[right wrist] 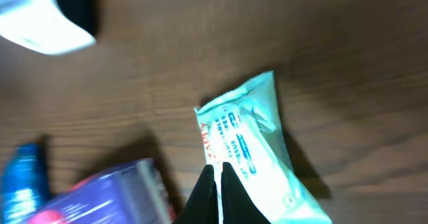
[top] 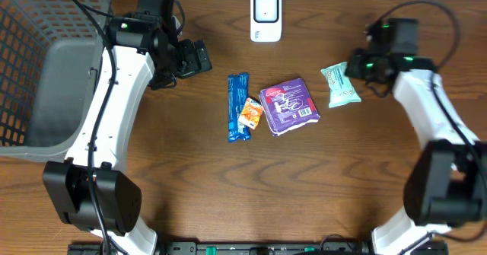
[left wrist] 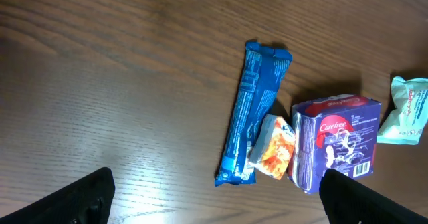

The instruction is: Scan the item barcode

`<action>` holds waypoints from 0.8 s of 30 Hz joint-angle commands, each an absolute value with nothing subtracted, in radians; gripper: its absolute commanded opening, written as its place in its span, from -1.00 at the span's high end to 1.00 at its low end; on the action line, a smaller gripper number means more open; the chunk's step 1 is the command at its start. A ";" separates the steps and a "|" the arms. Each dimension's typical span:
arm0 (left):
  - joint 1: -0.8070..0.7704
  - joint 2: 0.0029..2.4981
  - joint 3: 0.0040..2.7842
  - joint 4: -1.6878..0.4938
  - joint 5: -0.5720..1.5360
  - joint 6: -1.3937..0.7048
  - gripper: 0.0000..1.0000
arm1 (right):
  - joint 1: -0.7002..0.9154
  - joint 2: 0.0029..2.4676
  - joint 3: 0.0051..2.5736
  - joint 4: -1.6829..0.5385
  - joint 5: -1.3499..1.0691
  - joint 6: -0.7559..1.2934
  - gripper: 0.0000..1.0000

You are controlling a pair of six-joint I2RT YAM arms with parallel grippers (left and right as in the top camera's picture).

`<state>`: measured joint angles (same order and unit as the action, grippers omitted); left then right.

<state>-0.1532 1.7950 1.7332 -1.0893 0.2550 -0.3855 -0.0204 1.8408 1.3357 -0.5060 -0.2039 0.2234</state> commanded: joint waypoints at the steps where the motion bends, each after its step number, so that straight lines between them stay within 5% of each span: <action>1: -0.150 1.797 1.738 -1.091 0.241 -0.376 -0.95 | 0.010 1.924 1.334 -0.496 -0.060 0.208 0.98; 11: -0.150 1.797 1.738 -1.092 0.241 -0.376 -0.96 | -0.017 2.082 1.334 -0.483 -0.028 0.208 0.98; 19: -0.150 1.797 1.738 -1.092 0.241 -0.376 -0.96 | -0.121 2.004 1.335 -0.567 0.088 0.208 0.98; 24: -0.150 1.797 1.738 -1.091 0.241 -0.376 -0.96 | -0.199 1.897 1.335 -0.568 -0.054 0.144 0.98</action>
